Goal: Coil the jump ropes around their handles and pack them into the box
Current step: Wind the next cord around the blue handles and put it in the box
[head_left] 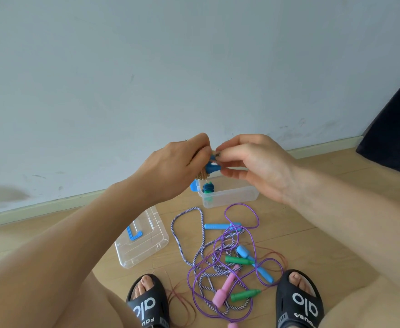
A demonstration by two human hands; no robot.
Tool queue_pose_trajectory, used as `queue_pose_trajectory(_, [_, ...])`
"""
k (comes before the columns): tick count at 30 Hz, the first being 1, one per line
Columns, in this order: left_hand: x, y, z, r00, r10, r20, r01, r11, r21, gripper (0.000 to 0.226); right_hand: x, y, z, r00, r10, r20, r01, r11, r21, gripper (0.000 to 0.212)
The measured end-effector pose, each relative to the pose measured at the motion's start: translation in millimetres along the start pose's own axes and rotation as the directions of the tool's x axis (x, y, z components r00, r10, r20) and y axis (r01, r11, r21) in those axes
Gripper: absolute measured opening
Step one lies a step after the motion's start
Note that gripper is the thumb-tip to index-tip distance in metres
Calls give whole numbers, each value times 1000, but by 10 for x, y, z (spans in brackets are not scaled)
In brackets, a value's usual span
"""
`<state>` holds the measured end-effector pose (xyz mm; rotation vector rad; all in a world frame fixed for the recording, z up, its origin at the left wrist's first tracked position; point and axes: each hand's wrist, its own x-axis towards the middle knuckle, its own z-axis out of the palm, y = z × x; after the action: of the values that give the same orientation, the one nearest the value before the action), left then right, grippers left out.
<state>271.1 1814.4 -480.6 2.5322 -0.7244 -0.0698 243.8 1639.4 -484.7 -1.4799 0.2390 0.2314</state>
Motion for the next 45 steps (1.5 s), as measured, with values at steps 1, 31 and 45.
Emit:
queue_pose_trajectory(1, [0, 4, -9, 1000, -9, -7, 8, 1000, -27, 25, -5, 11, 8, 1000, 0, 2, 0, 1000, -2, 11])
queue_pose_trajectory(31, [-54, 23, -49, 1000, 2, -12, -2, 1000, 13, 17, -32, -28, 112, 991, -133, 2, 133, 984, -117, 12])
queue_pose_trajectory(45, [-44, 9, -50, 999, -41, -17, 39, 993, -108, 16, 5, -27, 89, 963, -262, -68, 241, 943, -228, 9])
